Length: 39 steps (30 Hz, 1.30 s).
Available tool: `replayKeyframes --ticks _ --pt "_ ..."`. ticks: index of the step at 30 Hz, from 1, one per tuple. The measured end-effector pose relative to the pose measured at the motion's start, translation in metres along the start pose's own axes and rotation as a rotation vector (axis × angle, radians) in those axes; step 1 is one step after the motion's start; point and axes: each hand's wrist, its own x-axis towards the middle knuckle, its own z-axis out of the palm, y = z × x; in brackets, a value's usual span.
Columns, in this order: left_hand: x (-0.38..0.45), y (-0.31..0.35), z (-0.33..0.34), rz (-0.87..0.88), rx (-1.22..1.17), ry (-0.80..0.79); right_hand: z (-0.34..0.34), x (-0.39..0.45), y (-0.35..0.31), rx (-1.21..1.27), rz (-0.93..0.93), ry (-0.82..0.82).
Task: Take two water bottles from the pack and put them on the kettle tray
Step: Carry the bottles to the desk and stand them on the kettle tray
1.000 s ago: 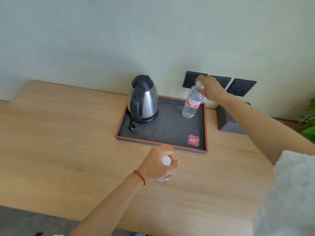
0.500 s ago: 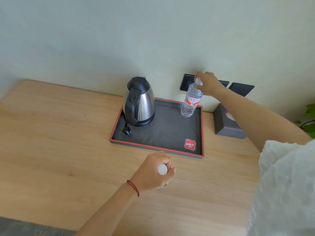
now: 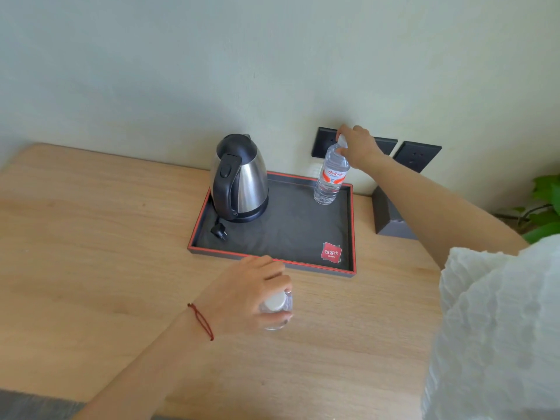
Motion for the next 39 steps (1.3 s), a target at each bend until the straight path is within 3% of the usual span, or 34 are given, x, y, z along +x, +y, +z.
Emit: replayKeyframes --ticks 6,9,13,22,26,31,34,39 --pt "0.012 -0.018 -0.014 0.006 0.099 0.003 0.002 -0.003 0.002 0.031 0.002 0.03" --pt "0.032 -0.027 -0.026 -0.175 -0.007 0.097 0.003 -0.002 0.006 0.051 -0.005 0.042" --pt "0.085 -0.04 -0.045 -0.461 -0.138 0.338 0.005 -0.002 0.01 0.054 -0.021 0.045" --pt "0.213 -0.1 -0.035 -0.684 -0.17 0.418 0.01 0.001 0.012 0.065 -0.047 0.055" --pt "0.241 -0.116 -0.02 -0.839 -0.239 0.482 0.013 0.003 0.012 0.052 -0.065 0.073" --pt "0.258 -0.114 -0.005 -0.905 -0.29 0.593 0.014 0.005 0.015 0.047 -0.074 0.073" --pt "0.262 -0.113 -0.003 -0.878 -0.275 0.534 0.014 0.005 0.016 0.043 -0.075 0.075" --pt "0.259 -0.111 -0.021 -0.574 -0.044 0.15 0.013 0.003 0.013 0.039 -0.076 0.076"
